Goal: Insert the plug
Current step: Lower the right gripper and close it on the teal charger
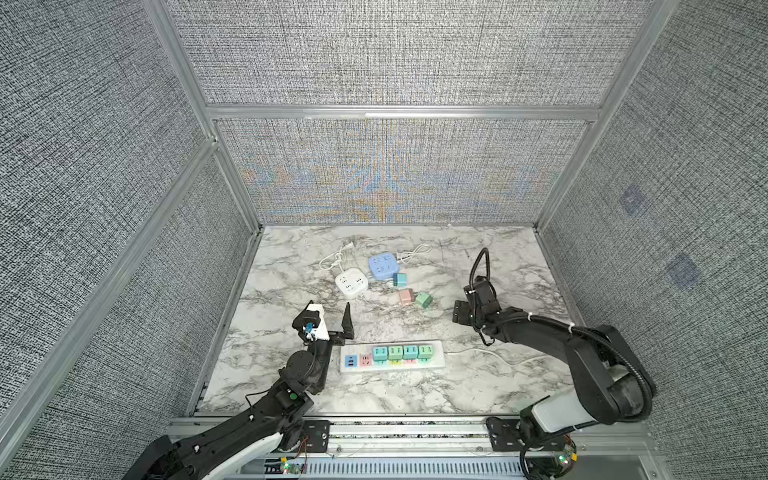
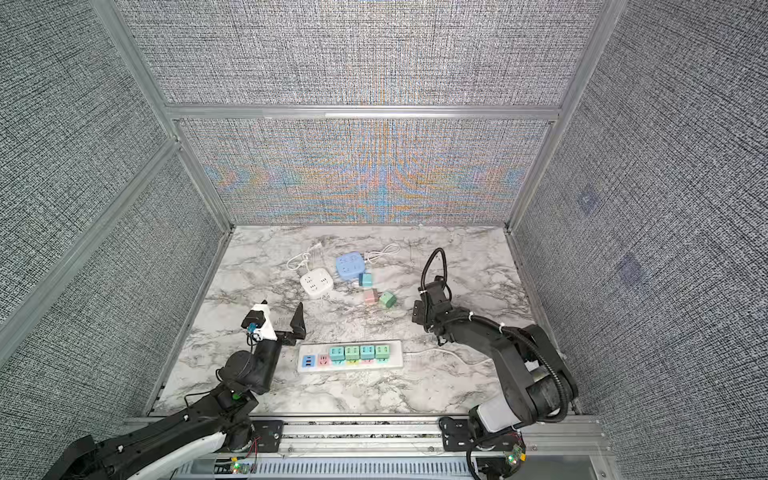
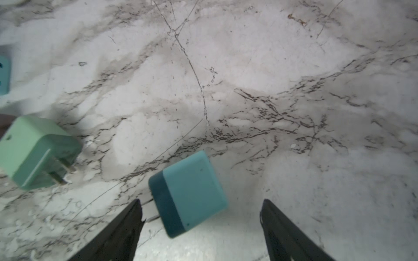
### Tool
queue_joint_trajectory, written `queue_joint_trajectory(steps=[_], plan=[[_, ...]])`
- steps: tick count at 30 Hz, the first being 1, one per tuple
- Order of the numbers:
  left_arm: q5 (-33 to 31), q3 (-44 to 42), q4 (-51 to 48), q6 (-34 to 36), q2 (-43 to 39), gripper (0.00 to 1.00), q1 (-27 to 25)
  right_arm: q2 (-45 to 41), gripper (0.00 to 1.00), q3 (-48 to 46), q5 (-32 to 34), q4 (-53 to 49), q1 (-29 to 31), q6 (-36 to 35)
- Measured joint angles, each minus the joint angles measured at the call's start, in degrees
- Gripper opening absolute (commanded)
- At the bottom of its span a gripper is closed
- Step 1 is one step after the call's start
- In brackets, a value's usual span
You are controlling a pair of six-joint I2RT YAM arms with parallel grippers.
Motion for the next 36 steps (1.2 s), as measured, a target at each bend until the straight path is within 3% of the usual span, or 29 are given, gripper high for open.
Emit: queue_joint_trajectory(steps=[8, 22, 36], plan=[[0.0, 0.0, 0.0, -0.4, -0.2, 0.99, 0.0, -2.4, 0.84, -1.3, 0.2, 1.8, 0.4, 1.7], [-0.1, 0.0, 0.0, -0.3, 0.0, 0.99, 0.0, 9.3, 0.85, 6.8, 4.8, 0.8, -0.7, 2.3], [0.0, 0.0, 0.0, -0.4, 0.0, 0.99, 0.0, -0.2, 0.84, -2.4, 4.8, -1.2, -0.7, 3.0]])
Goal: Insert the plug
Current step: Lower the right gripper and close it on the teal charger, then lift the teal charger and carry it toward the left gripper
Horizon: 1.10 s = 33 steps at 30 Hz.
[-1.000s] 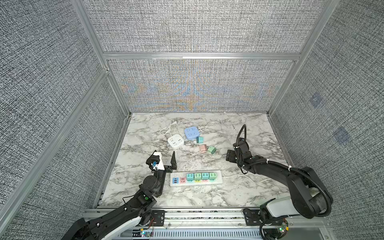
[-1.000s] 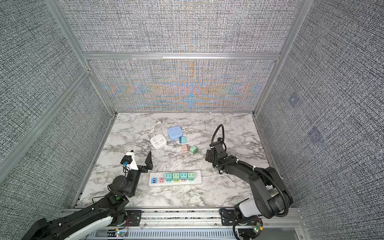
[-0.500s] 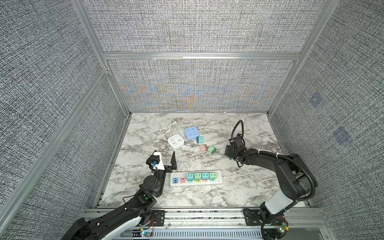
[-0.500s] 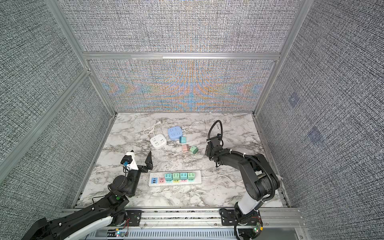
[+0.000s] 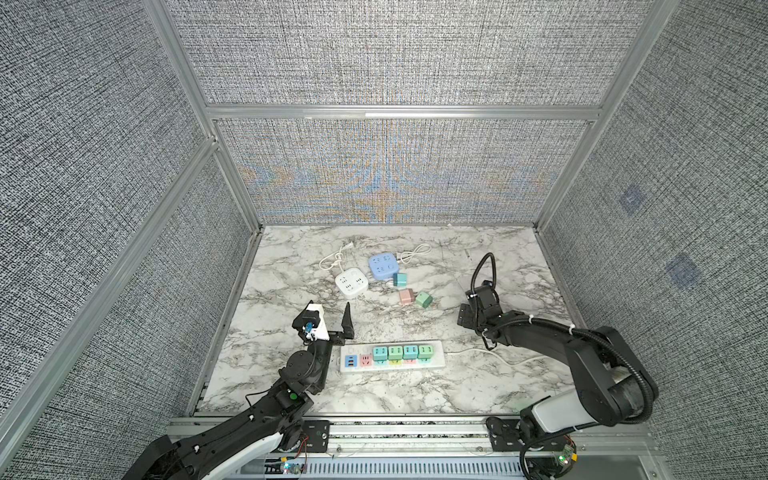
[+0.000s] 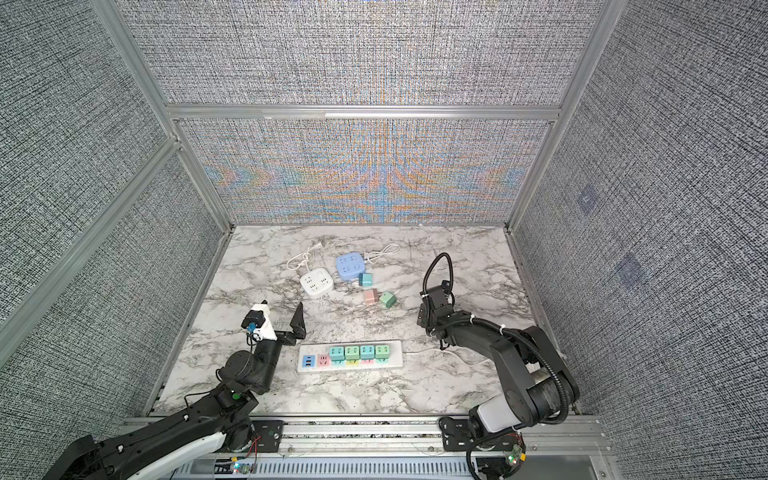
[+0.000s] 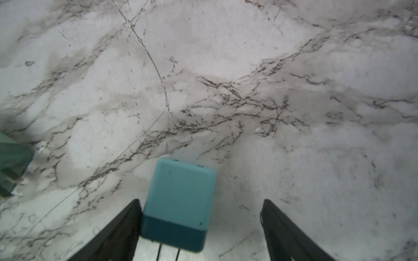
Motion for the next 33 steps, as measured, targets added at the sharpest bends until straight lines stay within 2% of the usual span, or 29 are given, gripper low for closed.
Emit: queue_joint_trajectory(steps=[7, 17, 29, 33], plan=[[0.0, 0.0, 0.0, 0.0, 0.0, 0.99, 0.0, -0.1, 0.82, -0.6, -0.1, 0.0, 0.4, 0.2], [0.0, 0.0, 0.0, 0.0, 0.2, 0.99, 0.0, 4.3, 0.59, 1.3, -0.6, 0.8, 0.4, -0.2], [0.0, 0.0, 0.0, -0.1, 0.1, 0.99, 0.0, 6.6, 0.55, 2.3, -0.4, 3.5, 0.4, -0.9], [-1.1, 0.0, 0.0, -1.3, 0.1, 0.99, 0.0, 6.9, 0.39, 2.3, -0.5, 4.4, 0.4, -1.1]])
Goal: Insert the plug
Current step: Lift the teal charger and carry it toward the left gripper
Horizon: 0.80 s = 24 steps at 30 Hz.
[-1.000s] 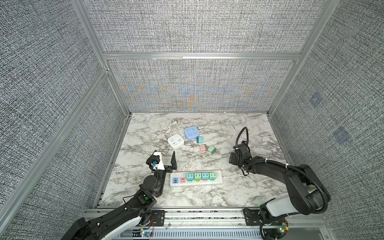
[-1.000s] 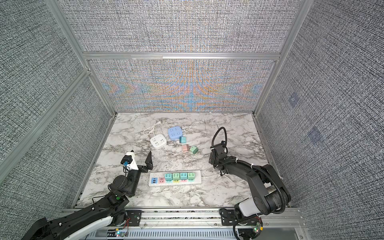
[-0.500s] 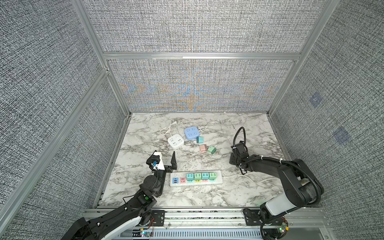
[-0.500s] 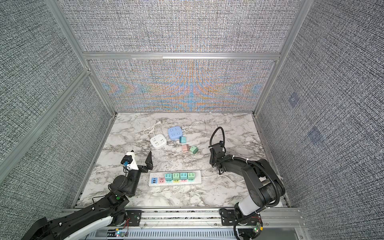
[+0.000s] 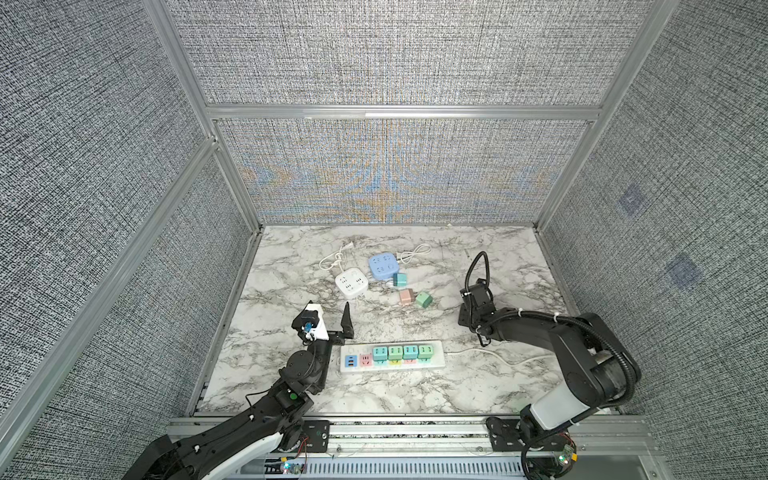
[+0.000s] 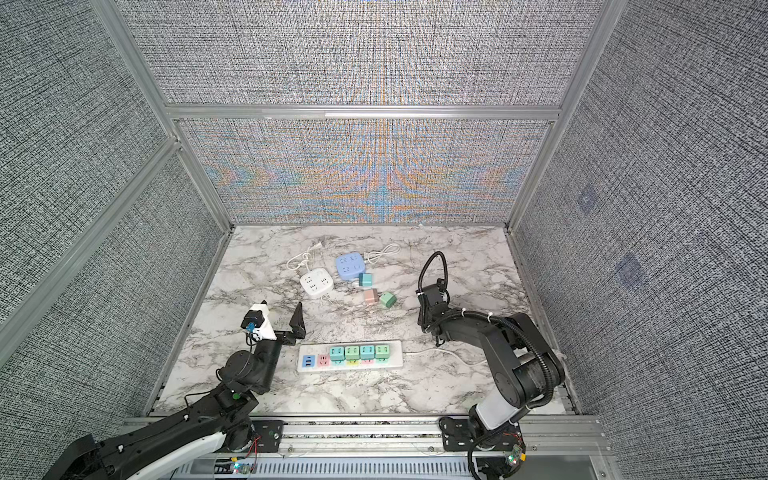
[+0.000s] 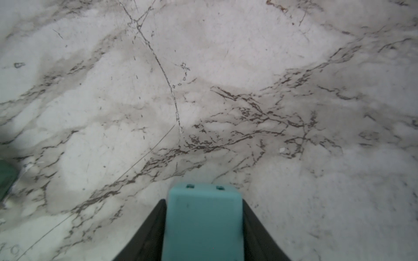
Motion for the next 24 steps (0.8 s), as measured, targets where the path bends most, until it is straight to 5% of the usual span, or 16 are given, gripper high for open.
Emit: queue_joint_trajectory(steps=[14, 24], plan=[[2.1, 1.6, -3.0, -1.7, 0.0, 0.99, 0.0, -10.7, 0.11, -0.6, -1.9, -1.9, 2.3, -3.5], [12.7, 2.7, -3.0, -1.2, 0.0, 0.94, 0.0, -24.6, 0.00, -6.4, -1.0, 7.1, 9.8, -14.9]])
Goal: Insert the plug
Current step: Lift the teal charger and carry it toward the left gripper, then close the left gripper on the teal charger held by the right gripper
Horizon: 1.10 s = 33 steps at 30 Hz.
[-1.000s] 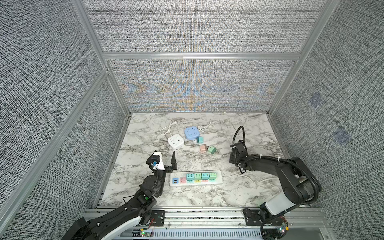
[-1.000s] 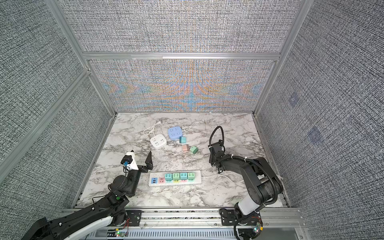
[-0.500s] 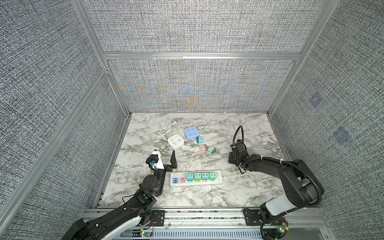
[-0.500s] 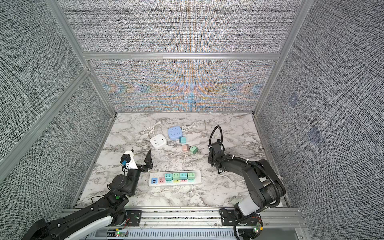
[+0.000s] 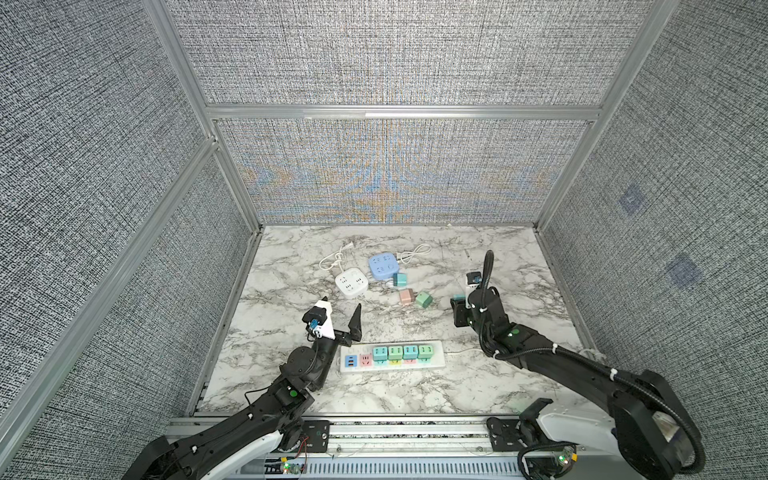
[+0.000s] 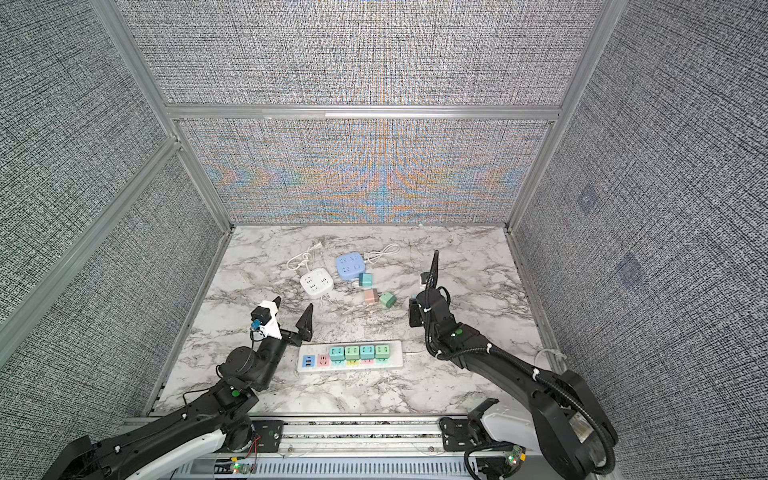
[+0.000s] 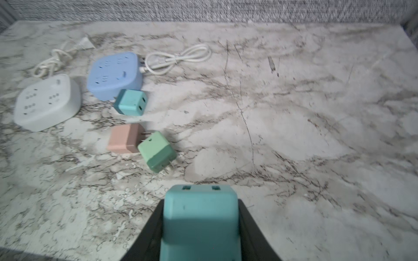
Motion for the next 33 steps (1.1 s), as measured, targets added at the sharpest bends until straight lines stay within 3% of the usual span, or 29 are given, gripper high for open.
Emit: queue_joint_trajectory(steps=[16, 33], plan=[[26.6, 0.1, 1.4, 5.4, 0.0, 0.85, 0.0, -3.7, 0.00, -11.0, -1.3, 25.5, 13.9, -23.9], [40.3, 4.1, 2.1, 6.4, 8.2, 0.81, 0.0, 4.5, 0.00, -18.5, -6.1, 50.9, 17.6, -42.9]])
